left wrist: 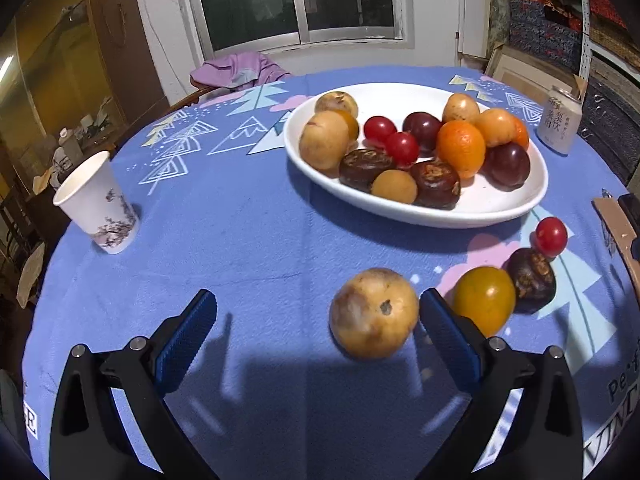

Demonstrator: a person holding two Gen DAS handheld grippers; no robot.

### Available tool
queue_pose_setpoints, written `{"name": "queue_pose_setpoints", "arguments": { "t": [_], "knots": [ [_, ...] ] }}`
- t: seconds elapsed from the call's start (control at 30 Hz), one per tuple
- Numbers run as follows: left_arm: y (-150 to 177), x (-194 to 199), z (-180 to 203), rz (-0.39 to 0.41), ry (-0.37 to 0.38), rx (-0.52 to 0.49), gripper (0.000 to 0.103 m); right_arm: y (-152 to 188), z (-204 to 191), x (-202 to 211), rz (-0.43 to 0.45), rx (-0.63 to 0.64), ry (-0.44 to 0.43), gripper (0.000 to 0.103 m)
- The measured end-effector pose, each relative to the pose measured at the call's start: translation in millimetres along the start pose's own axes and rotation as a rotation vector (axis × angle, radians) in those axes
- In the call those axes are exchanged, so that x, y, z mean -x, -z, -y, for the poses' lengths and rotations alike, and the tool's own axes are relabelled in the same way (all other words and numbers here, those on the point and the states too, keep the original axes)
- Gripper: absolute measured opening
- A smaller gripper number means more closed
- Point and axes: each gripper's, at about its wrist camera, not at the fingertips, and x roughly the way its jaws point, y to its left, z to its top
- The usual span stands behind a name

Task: Organize fruits

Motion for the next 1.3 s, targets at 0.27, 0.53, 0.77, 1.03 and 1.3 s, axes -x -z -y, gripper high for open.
{"name": "queue_pose_setpoints", "arguments": {
  "t": [0.27, 0.53, 0.77, 1.03, 1.3],
  "knots": [
    [17.0, 10.0, -37.9, -0.003, 0.015, 0.073, 0.099, 1.7, -3.5, -2.2, -0.011, 0.020, -0.004, 0.094],
    [11.6, 8.8, -29.2, 0.013, 0.042, 0.060, 0.099, 2.3, -11.6, 2.1, 0.028, 0.073, 0.007, 0.094],
    [2.9, 1.5, -16.2, 0.007, 0.078, 0.051, 0.099, 5.5, -20.3, 1.2, 0.032, 0.126, 0.021, 0.094],
    [2.2, 2.6, -5.1, 0.015, 0.167, -0.003, 0.069, 9.3, -29.5, 2.2, 0.043, 0.187, 0.037, 0.094],
    [1.1, -7.5, -8.7, -0.023, 0.191, 0.028, 0.046, 9.9, -27.1, 1.8, 0.037, 0.172, 0.041, 0.094]
  ]
}}
